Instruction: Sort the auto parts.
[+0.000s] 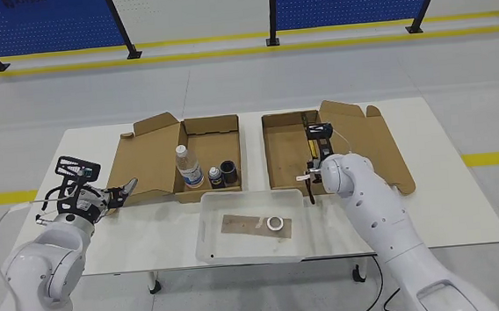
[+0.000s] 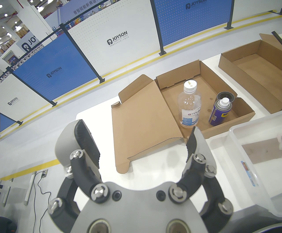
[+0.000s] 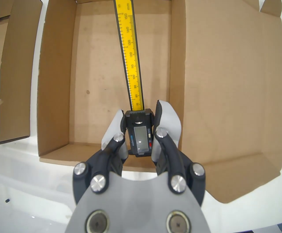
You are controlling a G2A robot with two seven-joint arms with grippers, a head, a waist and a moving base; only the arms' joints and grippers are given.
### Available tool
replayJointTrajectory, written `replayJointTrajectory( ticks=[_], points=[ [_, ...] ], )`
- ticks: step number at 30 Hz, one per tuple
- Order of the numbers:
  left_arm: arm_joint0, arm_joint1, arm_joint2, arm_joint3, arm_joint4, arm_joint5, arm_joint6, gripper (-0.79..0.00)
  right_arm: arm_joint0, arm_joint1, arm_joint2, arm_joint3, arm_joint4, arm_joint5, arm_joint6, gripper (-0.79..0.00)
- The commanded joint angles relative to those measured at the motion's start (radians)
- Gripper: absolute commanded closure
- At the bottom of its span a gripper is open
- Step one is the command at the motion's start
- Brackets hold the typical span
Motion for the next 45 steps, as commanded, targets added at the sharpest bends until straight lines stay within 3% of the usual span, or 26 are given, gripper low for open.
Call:
replayJointTrajectory(
  ticks=[1,11,17,25,34,45],
  points=[
    [0.000,0.000,0.000,0.000,0.000,0.000,0.000,-0.785,0.001,-0.001,0.001,0.001,-0.001,-0.001,0.001,-0.120],
    [0.000,0.000,0.000,0.000,0.000,0.000,0.000,-0.785,0.005,-0.003,0.007,0.009,-0.006,-0.011,0.000,-0.283],
    [0.000,0.000,0.000,0.000,0.000,0.000,0.000,-0.785,0.007,-0.005,0.010,0.011,-0.010,-0.017,0.002,-0.345],
    [0.000,0.000,0.000,0.000,0.000,0.000,0.000,-0.785,0.017,-0.005,0.010,-0.026,-0.032,-0.043,-0.003,-0.369],
    [0.000,0.000,0.000,0.000,0.000,0.000,0.000,-0.785,-0.023,0.001,-0.004,-0.257,-0.066,-0.140,0.062,-0.379],
    [0.000,0.000,0.000,0.000,0.000,0.000,0.000,-0.785,-0.188,0.019,-0.030,-0.623,-0.104,-0.250,0.256,-0.376]
  ],
)
